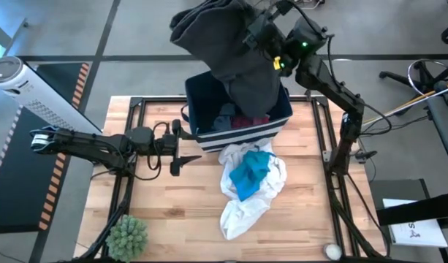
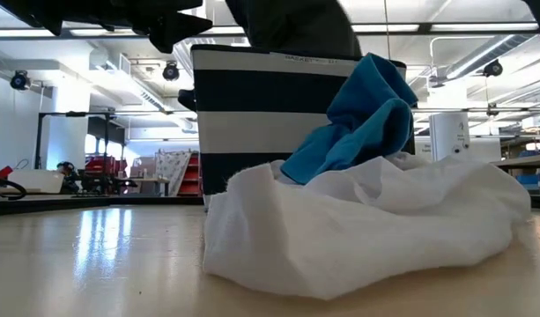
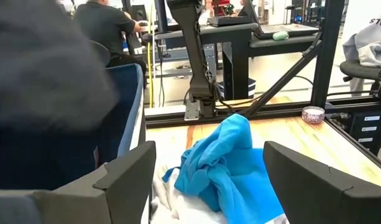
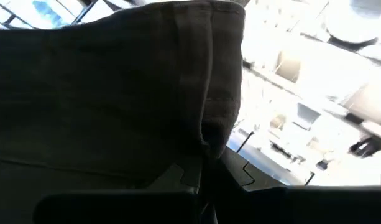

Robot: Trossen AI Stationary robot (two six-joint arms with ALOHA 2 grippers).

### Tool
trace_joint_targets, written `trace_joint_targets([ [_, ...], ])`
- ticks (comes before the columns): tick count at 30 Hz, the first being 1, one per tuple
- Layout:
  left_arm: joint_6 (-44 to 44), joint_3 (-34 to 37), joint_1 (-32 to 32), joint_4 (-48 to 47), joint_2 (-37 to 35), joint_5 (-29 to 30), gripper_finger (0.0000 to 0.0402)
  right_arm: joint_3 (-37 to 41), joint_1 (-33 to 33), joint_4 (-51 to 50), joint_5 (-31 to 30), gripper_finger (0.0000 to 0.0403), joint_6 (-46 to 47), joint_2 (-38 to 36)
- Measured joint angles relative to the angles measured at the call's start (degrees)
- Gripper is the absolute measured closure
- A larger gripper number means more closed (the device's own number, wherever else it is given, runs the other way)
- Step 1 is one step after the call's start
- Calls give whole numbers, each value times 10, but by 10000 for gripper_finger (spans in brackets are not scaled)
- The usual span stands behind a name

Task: Sort clothes
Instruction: Put the gray shorts into the laundry bin

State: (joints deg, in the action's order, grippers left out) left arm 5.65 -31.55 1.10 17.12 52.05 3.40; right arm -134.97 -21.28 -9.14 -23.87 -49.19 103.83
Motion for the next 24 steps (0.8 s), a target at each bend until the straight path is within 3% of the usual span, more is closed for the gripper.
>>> trace_joint_targets([
  [8, 0, 0, 0, 4, 0, 0, 105, -1, 0, -289, 18, 403, 141, -7],
  [14, 0, 0, 0, 5, 0, 0, 114, 0, -32, -514, 144, 403, 258, 12],
  [18, 0, 0, 0, 14, 0, 0, 121, 0, -60, -583, 196, 403, 279, 46],
  [24, 0, -1, 0, 16, 0, 0, 121, 0, -98, -588, 275, 403, 282, 112],
])
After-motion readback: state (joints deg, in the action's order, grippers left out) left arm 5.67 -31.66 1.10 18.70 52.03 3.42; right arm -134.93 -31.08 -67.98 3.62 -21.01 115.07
